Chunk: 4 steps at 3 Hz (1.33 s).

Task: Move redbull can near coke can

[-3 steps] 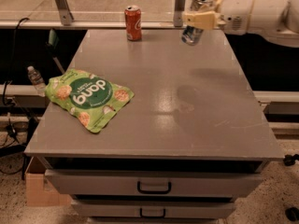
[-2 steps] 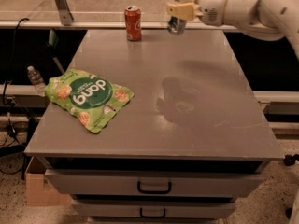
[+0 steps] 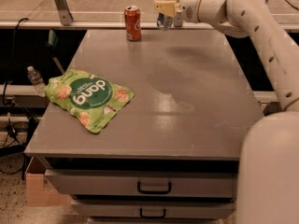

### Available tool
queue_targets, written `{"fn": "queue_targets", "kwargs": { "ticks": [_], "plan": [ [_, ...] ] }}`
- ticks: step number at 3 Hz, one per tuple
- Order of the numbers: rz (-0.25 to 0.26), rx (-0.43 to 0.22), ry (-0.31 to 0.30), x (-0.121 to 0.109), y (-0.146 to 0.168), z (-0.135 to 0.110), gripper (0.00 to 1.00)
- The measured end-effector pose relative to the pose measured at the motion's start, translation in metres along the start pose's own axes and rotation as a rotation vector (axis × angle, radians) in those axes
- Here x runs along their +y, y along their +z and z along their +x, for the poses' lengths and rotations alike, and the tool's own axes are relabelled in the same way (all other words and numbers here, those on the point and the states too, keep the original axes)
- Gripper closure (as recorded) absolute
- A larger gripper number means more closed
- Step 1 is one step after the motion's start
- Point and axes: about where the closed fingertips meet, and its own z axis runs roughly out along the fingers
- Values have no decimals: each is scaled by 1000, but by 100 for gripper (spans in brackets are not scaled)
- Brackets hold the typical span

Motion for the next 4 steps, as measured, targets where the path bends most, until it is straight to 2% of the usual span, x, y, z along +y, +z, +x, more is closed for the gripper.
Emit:
{"fn": "queue_targets", "kwargs": {
  "ticks": [1,2,3,4],
  "plan": [
    [21,27,47,-16,26,22,100],
    [35,83,95,-21,49,49,99],
    [28,128,123,-15,63,65,77],
    [16,153,146,-13,73,80,48]
  ]
}}
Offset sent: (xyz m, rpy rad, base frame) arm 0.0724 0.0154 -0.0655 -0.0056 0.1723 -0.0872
